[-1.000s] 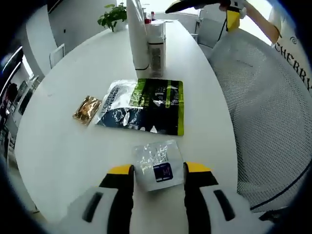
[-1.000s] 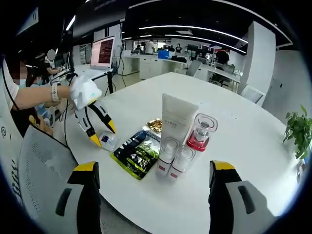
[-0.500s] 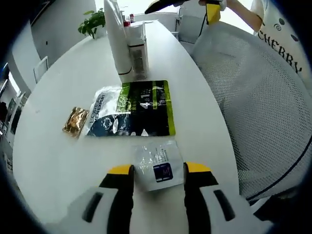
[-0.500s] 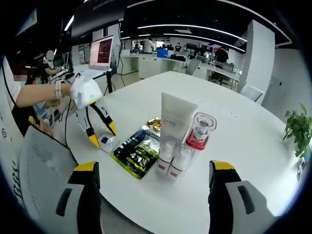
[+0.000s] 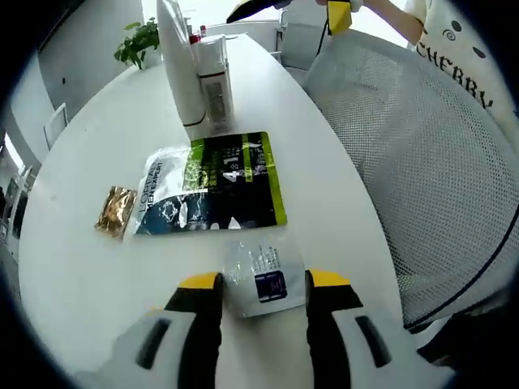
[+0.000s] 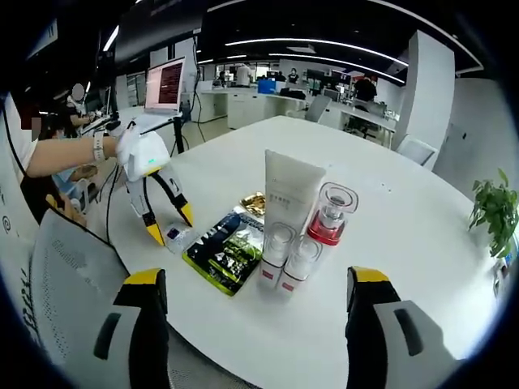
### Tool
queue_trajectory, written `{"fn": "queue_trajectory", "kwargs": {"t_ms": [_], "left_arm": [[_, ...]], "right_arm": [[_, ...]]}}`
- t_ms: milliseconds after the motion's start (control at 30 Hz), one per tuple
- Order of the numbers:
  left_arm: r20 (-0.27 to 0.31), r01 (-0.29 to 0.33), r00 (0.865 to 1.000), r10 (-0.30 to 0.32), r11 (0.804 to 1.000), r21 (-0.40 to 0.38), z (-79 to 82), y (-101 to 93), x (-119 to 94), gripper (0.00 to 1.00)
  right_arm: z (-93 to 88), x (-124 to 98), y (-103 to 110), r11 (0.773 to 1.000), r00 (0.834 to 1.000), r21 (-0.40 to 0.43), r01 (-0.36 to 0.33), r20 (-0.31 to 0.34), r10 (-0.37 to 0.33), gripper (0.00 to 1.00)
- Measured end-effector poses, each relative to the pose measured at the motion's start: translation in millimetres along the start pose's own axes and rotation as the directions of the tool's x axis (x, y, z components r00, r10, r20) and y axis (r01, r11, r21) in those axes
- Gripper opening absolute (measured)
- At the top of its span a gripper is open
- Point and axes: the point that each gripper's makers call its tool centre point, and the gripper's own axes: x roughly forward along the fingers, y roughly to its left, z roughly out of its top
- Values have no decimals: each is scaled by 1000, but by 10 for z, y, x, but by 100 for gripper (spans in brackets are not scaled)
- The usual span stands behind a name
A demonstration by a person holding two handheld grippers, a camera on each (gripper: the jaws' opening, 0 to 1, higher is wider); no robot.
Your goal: Arrange the skincare products in the storage area until every visible bottle or jar stands upright without overlapping.
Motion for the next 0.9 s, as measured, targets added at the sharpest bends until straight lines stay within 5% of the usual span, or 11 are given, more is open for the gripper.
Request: {"fn": "queue_trajectory", "kwargs": {"t_ms": [900], "left_arm": [[4, -18, 1000, 18, 998, -58, -84, 104, 4, 40]], "right_arm": [[-6, -10, 35, 1000, 1000, -3, -6, -5, 6, 91]]}}
